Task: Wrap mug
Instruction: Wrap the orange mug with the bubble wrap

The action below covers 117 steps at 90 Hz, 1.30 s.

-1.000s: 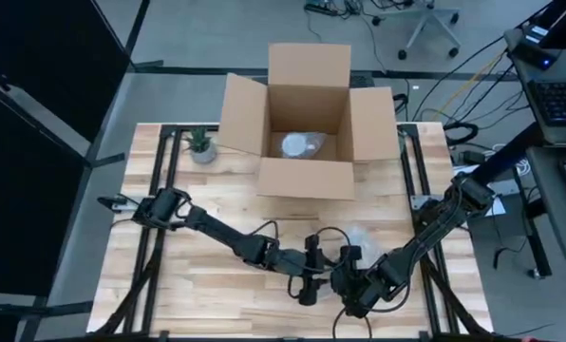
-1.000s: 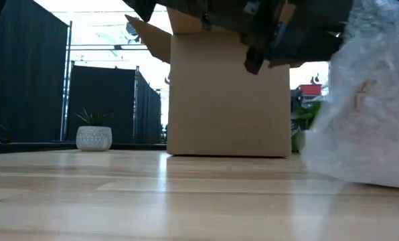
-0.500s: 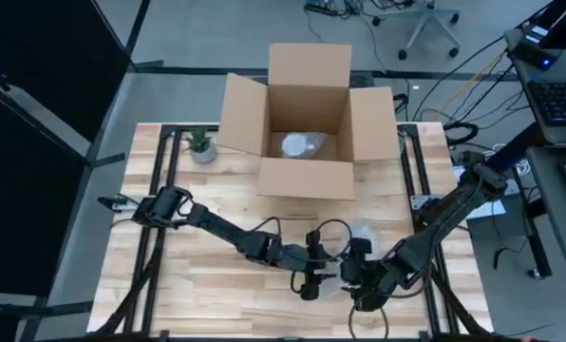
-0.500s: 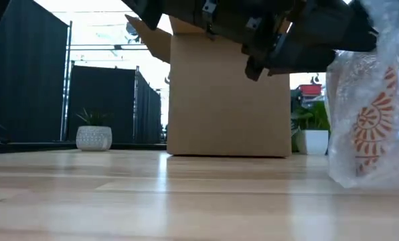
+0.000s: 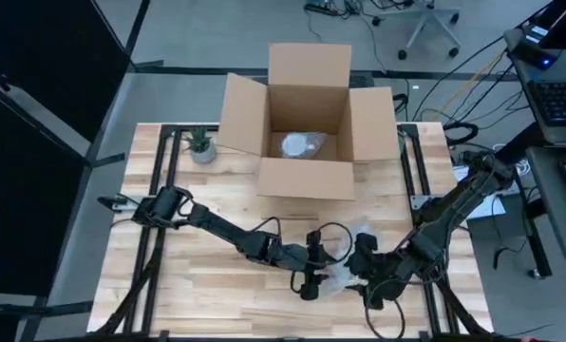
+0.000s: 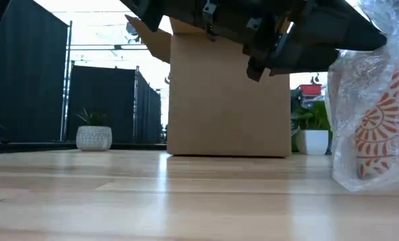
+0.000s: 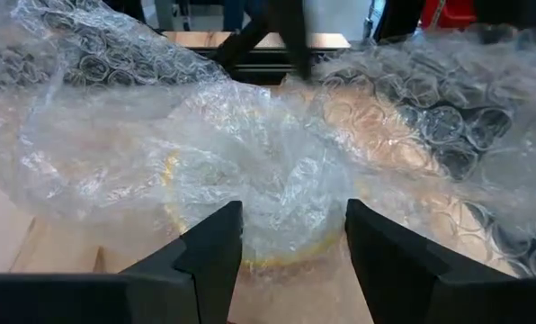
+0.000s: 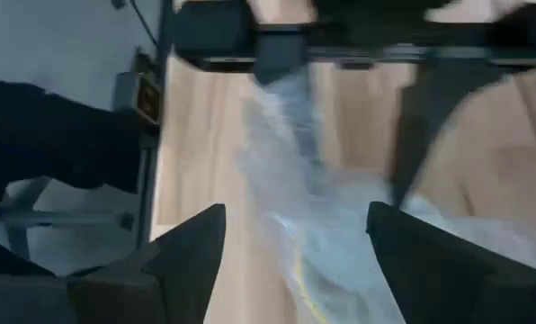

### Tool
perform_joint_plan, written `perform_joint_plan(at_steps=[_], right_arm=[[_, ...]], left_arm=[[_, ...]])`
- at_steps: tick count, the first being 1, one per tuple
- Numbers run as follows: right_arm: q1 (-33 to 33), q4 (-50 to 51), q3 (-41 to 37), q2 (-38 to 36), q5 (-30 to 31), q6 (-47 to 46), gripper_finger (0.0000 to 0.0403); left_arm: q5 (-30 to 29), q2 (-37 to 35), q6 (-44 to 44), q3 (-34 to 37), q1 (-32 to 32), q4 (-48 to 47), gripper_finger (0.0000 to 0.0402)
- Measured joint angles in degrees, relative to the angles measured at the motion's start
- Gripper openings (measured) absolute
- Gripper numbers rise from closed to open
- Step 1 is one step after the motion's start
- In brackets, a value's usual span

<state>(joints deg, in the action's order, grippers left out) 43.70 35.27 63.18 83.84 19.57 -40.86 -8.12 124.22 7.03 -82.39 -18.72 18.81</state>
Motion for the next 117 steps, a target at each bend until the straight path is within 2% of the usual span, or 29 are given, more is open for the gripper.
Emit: perform_joint_plan(at_steps=[24, 39, 52, 72, 83, 117], right_arm=[[-0.22, 5.62, 0.0, 12.25, 0.31, -1.75, 0.0258], [-0.25, 5.33, 0.36, 16.74, 1.67, -0.94, 0.0258], [-0.24, 5.25, 0.23, 16.49, 1.42, -1.27, 0.0258], [-0.23, 4.85, -0.2, 13.95, 1.43, -2.43, 0.0258], [-0.55, 4.52, -0.2, 13.83, 1.76, -2.14, 0.0258], [-0.57, 3.55, -0.16, 13.79, 2.61, -2.01, 0.0258]], left_arm=[[0.17, 0.03, 0.1, -0.02, 0.0, 0.38, 0.0183], [0.24, 0.04, 0.07, -0.04, 0.0, 0.46, 0.0183], [0.24, -0.78, 0.11, 0.0, -0.04, -0.4, 0.0183], [-0.91, -6.01, 0.08, 0.33, -0.04, -6.05, 0.0183], [-2.0, -6.54, 0.69, 0.19, -0.05, -3.67, 0.0183], [0.49, 1.27, 7.46, -0.59, 1.14, 7.17, 0.0183]])
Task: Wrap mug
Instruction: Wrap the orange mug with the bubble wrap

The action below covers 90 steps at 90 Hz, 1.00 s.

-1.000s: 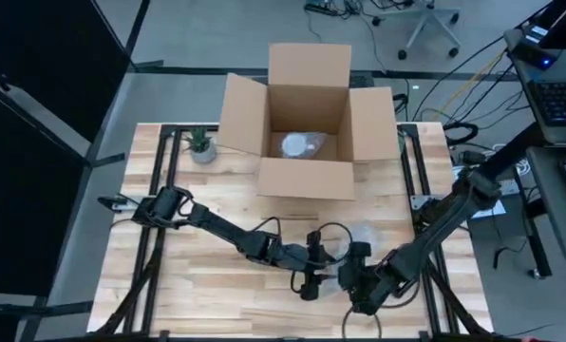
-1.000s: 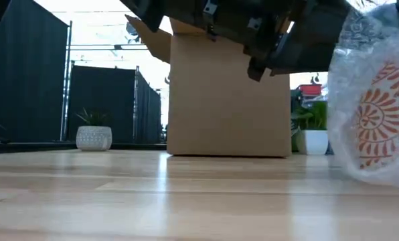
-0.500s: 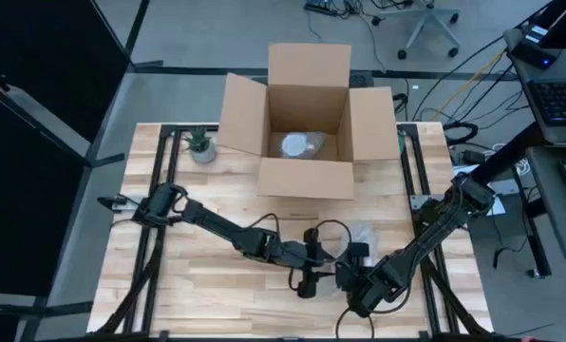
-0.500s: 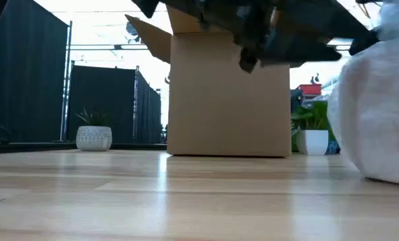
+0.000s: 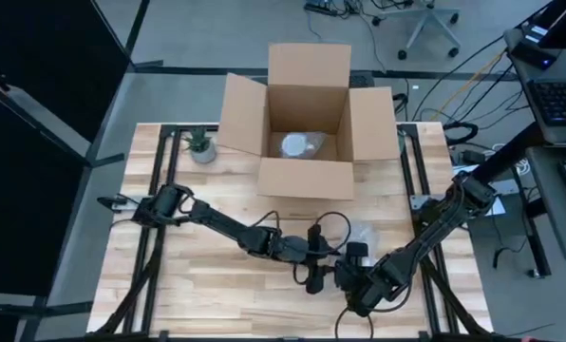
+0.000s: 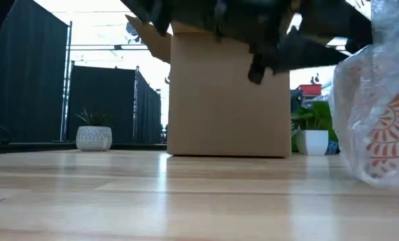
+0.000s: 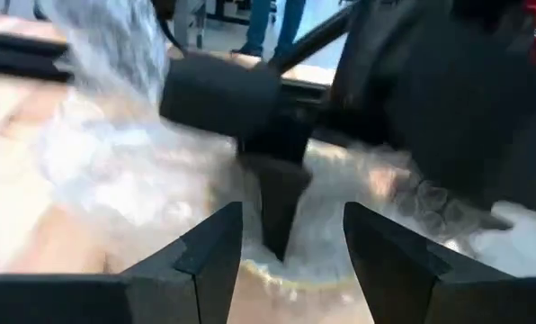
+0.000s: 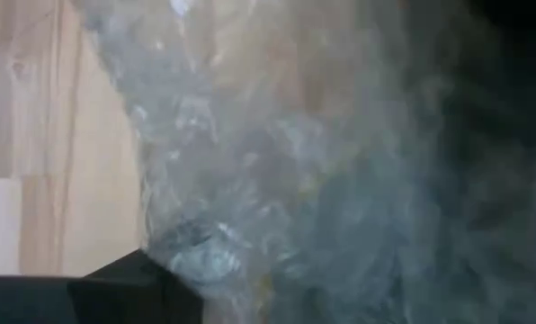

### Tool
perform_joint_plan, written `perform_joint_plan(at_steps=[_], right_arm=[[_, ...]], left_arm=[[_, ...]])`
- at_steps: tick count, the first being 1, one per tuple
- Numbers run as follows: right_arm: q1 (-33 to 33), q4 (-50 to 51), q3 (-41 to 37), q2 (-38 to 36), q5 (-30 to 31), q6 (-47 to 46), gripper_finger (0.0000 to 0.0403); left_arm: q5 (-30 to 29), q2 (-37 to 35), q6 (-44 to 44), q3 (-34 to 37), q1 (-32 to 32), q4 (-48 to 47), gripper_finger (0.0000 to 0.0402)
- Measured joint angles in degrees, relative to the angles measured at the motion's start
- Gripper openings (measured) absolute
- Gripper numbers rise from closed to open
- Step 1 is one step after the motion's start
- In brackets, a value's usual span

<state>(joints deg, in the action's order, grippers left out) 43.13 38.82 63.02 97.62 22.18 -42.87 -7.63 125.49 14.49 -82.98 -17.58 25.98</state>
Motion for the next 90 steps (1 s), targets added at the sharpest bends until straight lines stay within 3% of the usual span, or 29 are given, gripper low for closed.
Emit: perform_joint_plan(at_steps=[28, 64, 90], right_arm=[[-0.04, 0.4, 0.03, -2.06, -2.4, -0.35, 0.0258], [0.06, 9.66, 0.07, -17.19, -2.97, -2.99, 0.0258], [1.61, -0.37, 0.14, -19.61, -3.37, -1.88, 0.0258]], left_arm=[[0.64, 3.28, -1.18, -2.65, 0.15, -1.5, 0.0183], [0.65, 3.33, -1.52, -2.52, 0.25, -2.06, 0.0183], [0.69, 3.35, -1.5, -2.47, 0.25, -1.9, 0.0183]])
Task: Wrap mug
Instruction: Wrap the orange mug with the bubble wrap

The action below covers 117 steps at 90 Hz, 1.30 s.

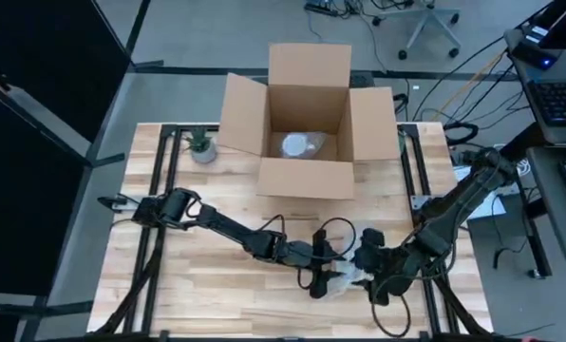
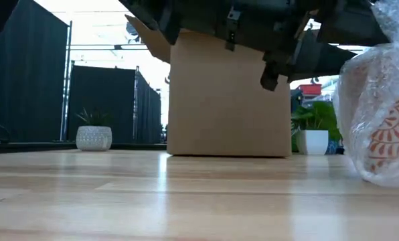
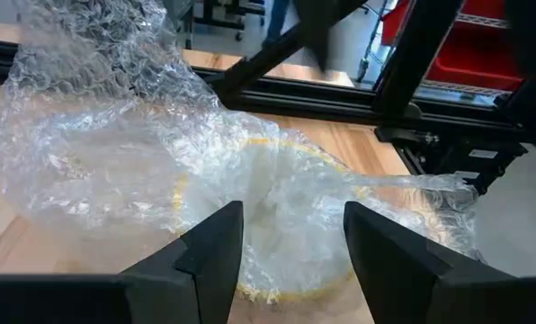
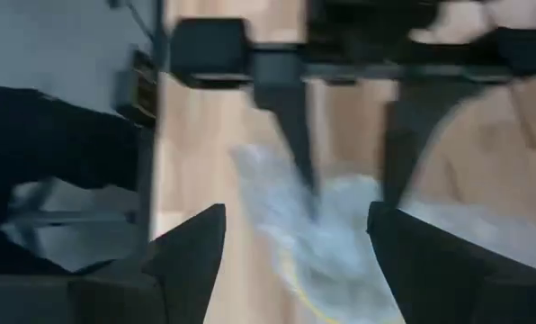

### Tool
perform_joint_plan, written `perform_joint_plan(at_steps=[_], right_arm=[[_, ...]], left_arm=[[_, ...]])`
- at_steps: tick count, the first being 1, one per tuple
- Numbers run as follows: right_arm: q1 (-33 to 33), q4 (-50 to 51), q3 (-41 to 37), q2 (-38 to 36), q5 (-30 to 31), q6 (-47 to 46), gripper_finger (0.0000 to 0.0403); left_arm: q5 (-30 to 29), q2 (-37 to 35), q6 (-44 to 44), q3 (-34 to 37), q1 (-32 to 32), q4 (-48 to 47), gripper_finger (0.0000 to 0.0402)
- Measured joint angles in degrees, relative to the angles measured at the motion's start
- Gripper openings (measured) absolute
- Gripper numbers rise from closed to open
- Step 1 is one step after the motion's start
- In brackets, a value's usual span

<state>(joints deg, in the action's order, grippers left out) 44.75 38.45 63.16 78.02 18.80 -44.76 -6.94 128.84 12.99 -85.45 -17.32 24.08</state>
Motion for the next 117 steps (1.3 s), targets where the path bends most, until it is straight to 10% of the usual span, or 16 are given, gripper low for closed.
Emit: perform_joint_plan(at_steps=[55, 117], right_arm=[[-1.8, 4.55, 0.3, 21.94, 1.86, 1.39, 0.0258], [-1.88, 3.21, -0.11, 20.09, 1.41, 1.34, 0.0258]], left_arm=[[0.24, 0.0, 0.11, 0.04, 0.04, 0.36, 0.0183], [-0.59, -7.96, -6.51, 0.45, -0.38, -13.04, 0.0183]])
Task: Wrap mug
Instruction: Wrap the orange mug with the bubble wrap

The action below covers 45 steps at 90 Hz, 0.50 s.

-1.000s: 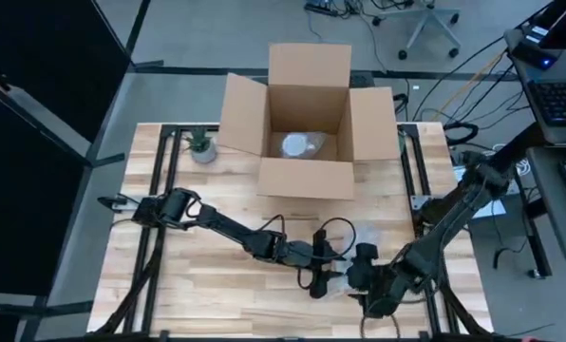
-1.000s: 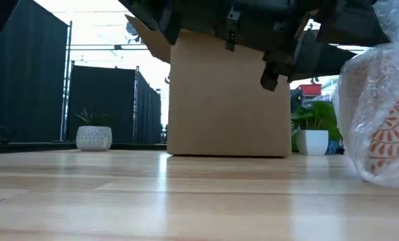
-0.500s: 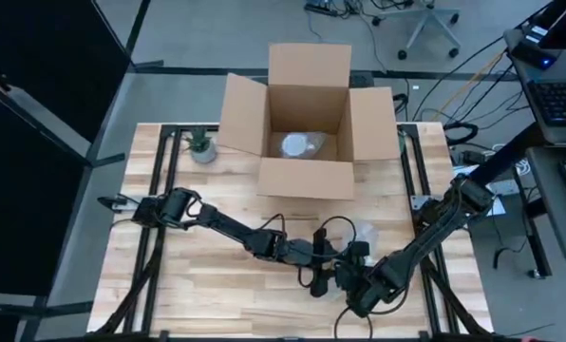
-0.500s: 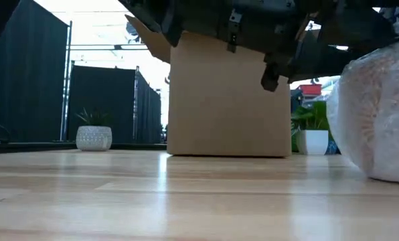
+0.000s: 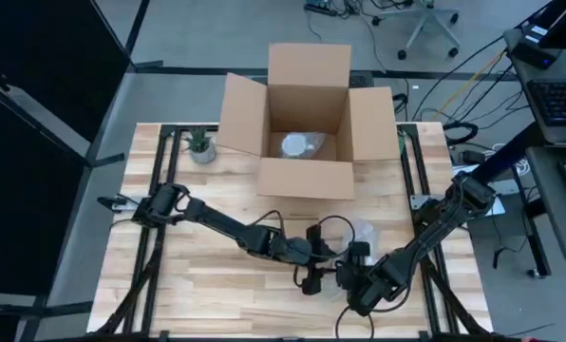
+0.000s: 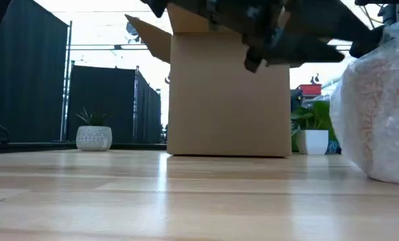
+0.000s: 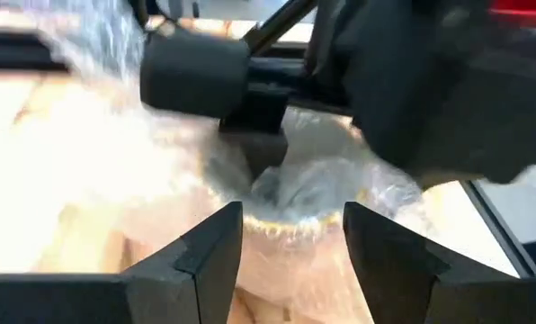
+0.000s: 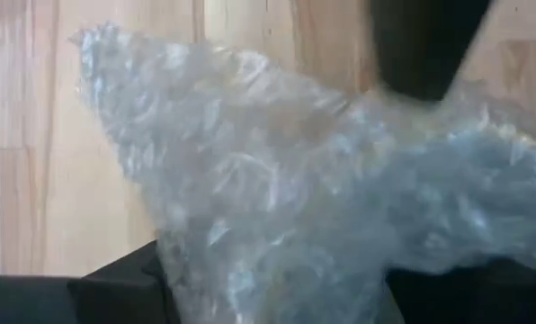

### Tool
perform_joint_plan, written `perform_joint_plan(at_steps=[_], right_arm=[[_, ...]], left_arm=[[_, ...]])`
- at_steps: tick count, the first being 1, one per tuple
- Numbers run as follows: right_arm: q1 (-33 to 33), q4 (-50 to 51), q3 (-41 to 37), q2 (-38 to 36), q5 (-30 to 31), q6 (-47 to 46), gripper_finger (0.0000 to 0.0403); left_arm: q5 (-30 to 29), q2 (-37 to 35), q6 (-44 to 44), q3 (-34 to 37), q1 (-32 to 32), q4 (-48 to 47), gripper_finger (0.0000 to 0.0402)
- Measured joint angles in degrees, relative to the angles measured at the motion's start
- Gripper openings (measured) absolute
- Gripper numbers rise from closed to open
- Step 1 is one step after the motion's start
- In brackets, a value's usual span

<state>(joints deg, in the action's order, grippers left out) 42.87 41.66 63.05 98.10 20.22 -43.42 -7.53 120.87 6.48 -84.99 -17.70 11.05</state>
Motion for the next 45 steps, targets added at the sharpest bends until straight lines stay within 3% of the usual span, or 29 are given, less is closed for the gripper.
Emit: perform_joint_plan(at_steps=[45], right_arm=[[-0.04, -1.21, 0.0, 0.0, 0.51, 0.7, 0.0258]], left_arm=[[0.57, 0.36, -3.89, 0.08, -0.38, -1.39, 0.0183]])
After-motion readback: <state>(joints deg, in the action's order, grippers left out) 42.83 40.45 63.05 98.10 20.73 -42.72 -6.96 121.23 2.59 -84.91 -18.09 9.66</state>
